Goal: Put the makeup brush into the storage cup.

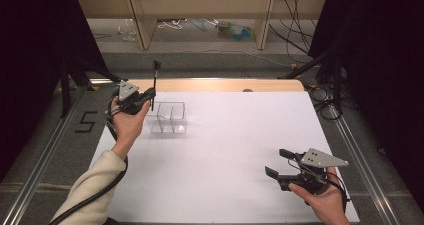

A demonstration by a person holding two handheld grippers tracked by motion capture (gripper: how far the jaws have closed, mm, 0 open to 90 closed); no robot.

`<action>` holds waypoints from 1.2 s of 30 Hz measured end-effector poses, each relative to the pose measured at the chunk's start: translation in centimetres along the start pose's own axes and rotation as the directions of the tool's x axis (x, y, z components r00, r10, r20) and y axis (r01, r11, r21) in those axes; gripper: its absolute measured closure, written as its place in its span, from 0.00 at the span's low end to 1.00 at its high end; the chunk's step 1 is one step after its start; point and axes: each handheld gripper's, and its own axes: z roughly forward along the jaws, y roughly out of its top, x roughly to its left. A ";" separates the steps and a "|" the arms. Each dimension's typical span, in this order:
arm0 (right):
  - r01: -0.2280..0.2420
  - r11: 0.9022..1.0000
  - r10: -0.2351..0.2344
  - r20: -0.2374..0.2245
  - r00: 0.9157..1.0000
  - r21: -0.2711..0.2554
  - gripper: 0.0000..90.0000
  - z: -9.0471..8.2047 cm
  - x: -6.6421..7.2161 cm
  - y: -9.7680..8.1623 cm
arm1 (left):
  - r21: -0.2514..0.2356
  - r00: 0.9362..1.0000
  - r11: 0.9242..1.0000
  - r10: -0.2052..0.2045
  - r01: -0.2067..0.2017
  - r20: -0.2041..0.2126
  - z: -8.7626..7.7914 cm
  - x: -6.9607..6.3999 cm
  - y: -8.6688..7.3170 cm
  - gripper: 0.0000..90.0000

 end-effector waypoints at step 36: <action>-0.002 1.000 0.002 -0.002 1.000 0.002 0.22 0.0 0.0 0.0 | 0.005 1.000 1.000 -0.009 0.009 -0.011 0.8 0.7 -0.6 0.95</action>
